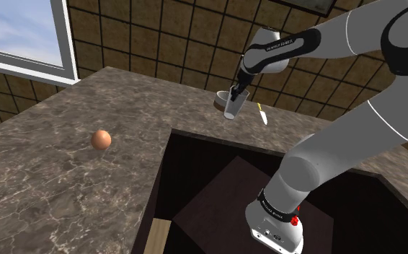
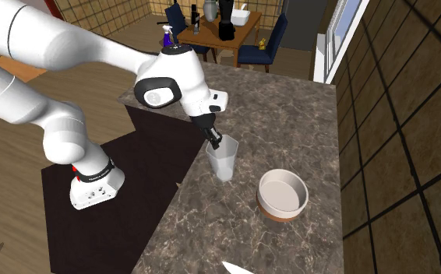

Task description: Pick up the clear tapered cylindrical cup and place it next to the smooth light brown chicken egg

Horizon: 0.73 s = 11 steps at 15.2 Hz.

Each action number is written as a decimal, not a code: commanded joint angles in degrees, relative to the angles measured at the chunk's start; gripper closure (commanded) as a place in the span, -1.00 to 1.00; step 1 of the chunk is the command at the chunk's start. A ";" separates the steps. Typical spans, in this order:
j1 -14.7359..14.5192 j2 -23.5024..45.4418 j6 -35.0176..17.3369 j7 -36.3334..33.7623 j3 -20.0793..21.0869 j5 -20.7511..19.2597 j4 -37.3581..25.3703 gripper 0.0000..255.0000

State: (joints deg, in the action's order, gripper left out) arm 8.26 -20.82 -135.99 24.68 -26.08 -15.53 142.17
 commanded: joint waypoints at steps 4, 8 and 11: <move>0.01 -1.82 4.27 0.09 0.73 0.14 -2.49 1.00; -0.05 -2.98 7.61 0.20 1.32 0.34 -4.70 1.00; -0.12 -3.67 10.07 0.31 1.72 0.54 -6.47 1.00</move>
State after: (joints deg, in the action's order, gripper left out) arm 8.17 -24.42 -126.61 24.87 -24.41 -15.09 136.33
